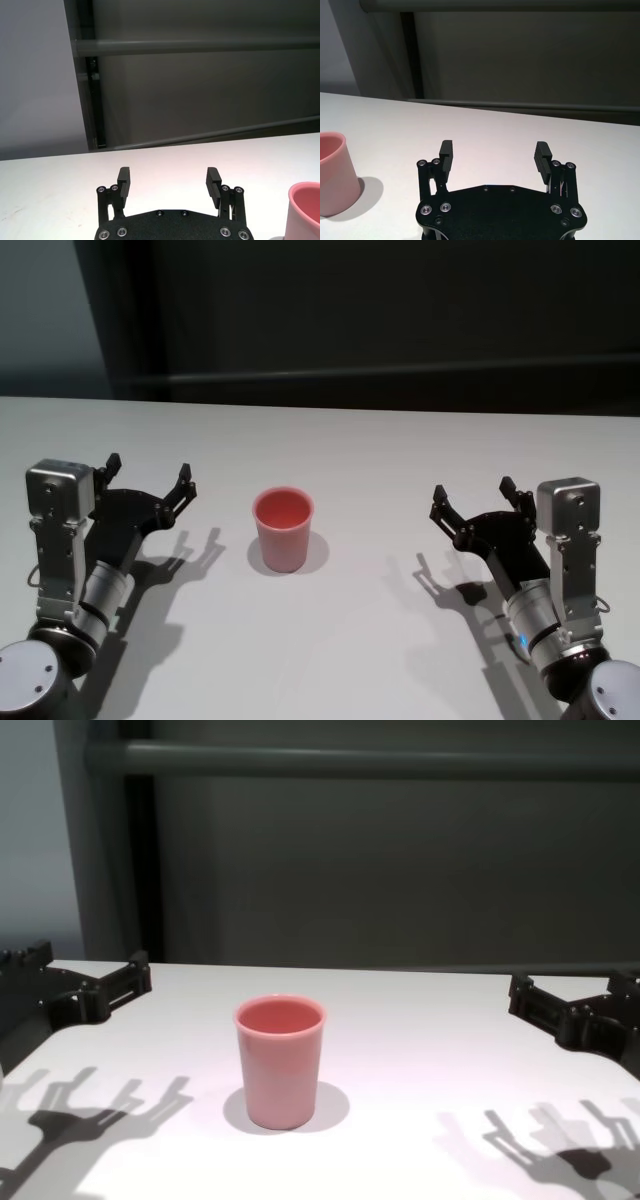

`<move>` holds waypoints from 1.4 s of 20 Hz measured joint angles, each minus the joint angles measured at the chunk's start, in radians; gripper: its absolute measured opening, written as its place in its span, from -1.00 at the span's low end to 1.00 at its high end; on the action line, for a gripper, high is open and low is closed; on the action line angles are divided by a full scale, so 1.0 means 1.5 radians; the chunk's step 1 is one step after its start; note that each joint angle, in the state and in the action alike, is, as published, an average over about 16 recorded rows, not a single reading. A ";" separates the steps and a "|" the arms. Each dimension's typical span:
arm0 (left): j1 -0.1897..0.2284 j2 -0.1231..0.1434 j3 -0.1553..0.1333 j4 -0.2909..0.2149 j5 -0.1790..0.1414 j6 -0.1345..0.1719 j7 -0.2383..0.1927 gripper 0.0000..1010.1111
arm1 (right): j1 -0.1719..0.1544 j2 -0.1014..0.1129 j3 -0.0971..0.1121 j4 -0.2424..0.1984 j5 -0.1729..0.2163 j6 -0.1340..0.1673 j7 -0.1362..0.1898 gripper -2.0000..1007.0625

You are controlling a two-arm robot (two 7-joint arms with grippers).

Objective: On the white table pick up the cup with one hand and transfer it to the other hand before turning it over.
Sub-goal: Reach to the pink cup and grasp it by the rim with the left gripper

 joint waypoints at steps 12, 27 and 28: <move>0.000 0.000 0.000 0.000 0.000 0.000 0.000 0.98 | 0.000 0.000 0.000 0.000 0.000 0.000 0.000 0.99; 0.000 0.000 0.000 0.000 0.000 0.000 0.000 0.98 | 0.000 0.000 0.000 0.000 0.000 0.000 0.000 0.99; 0.000 0.000 0.000 0.000 0.000 0.000 0.000 0.98 | 0.000 0.000 0.000 0.000 0.000 0.000 0.000 0.99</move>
